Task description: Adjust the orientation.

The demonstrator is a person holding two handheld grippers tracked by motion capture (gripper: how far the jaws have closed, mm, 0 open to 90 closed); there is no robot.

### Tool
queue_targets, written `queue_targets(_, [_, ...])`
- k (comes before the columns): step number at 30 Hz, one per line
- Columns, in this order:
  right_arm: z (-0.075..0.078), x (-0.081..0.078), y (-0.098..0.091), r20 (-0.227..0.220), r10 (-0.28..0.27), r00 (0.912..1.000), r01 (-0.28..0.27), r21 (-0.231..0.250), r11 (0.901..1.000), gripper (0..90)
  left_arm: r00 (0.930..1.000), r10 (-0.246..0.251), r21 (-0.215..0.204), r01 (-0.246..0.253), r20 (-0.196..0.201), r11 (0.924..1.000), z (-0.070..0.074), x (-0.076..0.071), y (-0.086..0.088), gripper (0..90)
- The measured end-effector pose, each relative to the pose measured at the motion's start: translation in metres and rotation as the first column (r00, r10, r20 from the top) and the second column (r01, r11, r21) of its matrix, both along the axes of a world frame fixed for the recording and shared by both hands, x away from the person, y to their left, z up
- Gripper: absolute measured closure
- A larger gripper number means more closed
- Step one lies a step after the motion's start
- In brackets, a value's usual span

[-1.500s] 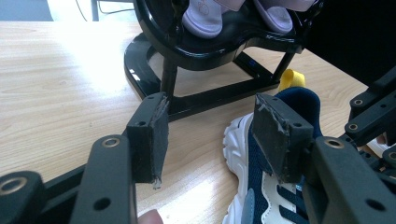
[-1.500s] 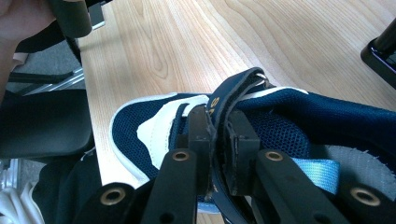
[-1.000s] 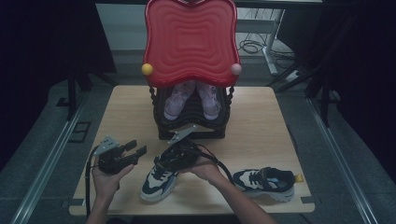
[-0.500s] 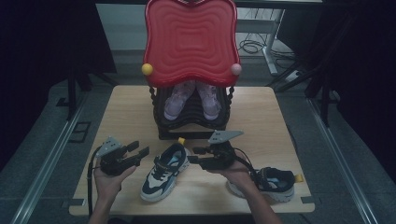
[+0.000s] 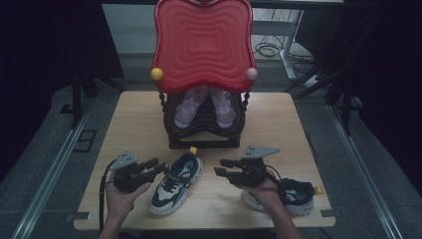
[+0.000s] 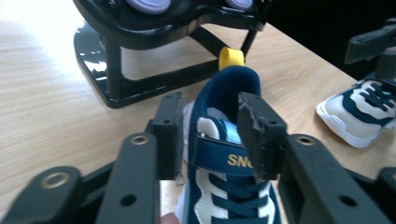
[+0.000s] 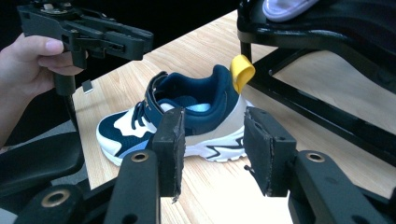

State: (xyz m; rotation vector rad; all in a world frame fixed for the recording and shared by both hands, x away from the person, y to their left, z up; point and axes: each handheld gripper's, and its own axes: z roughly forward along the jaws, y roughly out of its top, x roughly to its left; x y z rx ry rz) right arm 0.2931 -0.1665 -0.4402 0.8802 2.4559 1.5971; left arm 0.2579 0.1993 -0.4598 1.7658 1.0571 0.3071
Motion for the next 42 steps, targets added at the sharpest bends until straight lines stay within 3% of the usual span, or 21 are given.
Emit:
queue_targets(9, [-0.006,-0.003,-0.006,-0.009,-0.015,0.9998,0.015,-0.006,0.9999,58.8,0.9993,-0.031,0.03,0.032,-0.021,0.9991,-0.001,0.001,-0.006,79.0])
queue_targets(22, [-0.008,-0.005,-0.012,-0.016,-0.034,0.9993,0.034,-0.008,0.9994,58.9,0.9951,-0.074,0.063,0.078,-0.065,0.9949,0.002,0.035,-0.015,86.0])
queue_targets(28, [-0.011,-0.005,-0.015,-0.022,-0.04,0.999,0.04,-0.008,0.9992,59.2,0.9933,-0.094,0.05,0.098,-0.067,0.994,0.006,0.024,-0.015,87.8])
queue_targets(35, [-0.012,-0.005,-0.016,-0.022,-0.042,0.9989,0.042,-0.01,0.9991,59.2,0.9798,-0.174,0.05,0.179,-0.099,0.9826,0.008,0.003,-0.021,90.0])
queue_targets(38, [-0.012,-0.005,-0.018,-0.026,-0.047,0.9985,0.047,-0.011,0.9988,59.3,0.9706,-0.202,0.05,0.21,-0.131,0.9764,0.003,-0.005,-0.025,90.0])
queue_targets(42, [-0.013,-0.005,-0.021,-0.032,-0.05,0.9982,0.05,-0.011,0.9987,59.4,0.9573,-0.229,0.083,0.246,-0.176,0.9656,-0.003,-0.011,-0.029,90.0])
